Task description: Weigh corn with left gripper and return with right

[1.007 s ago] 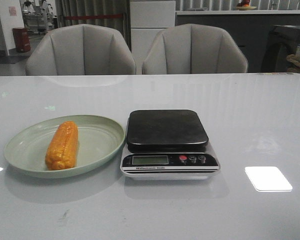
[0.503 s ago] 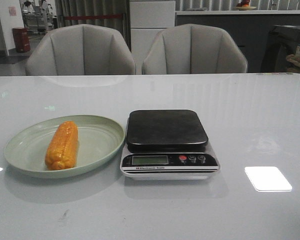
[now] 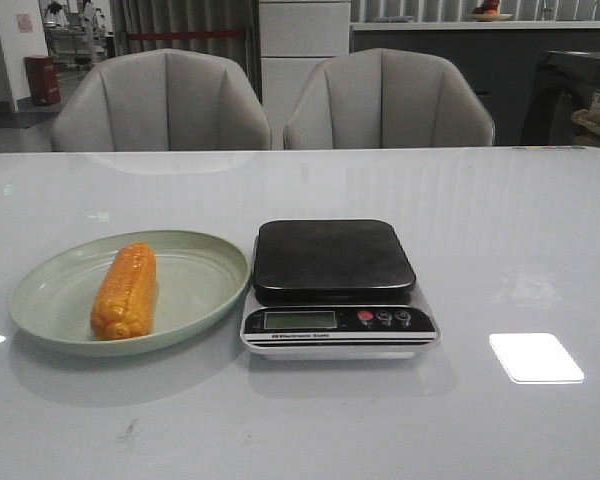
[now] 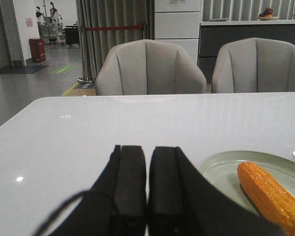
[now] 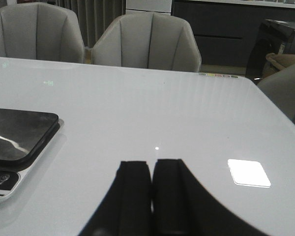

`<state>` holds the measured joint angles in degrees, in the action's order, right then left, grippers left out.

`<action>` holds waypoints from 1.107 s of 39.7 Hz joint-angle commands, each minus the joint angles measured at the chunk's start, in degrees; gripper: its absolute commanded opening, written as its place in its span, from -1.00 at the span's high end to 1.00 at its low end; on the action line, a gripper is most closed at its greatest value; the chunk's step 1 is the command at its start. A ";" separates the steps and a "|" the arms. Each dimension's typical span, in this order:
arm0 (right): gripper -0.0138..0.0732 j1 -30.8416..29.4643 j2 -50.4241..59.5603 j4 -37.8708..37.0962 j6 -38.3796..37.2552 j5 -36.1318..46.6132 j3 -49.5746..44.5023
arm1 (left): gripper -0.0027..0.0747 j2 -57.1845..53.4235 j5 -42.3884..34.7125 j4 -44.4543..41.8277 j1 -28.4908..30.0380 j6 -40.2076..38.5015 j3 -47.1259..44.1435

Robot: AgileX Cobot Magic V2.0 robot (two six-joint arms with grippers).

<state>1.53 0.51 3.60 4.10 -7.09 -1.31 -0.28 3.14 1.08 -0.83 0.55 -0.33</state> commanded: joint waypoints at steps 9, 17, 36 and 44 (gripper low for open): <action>0.32 -0.41 1.08 -2.07 -3.46 7.09 -0.79 | 0.64 -1.25 -4.71 0.49 0.11 -0.55 -1.84; 0.32 -0.41 1.08 -5.63 -5.99 7.09 -0.79 | 0.64 -1.25 -4.71 0.49 0.11 -0.55 -1.84; 0.32 -0.41 1.08 -5.63 -5.99 7.09 -0.79 | 0.64 -1.25 -4.71 0.49 0.11 -0.55 -1.84; 0.32 -0.41 1.08 -5.63 -5.99 7.09 -0.79 | 0.64 -1.25 -4.71 0.49 0.11 -0.55 -1.84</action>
<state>1.32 0.51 -1.35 -1.74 -4.80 -1.44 -0.28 3.10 1.08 -0.83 0.55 -0.33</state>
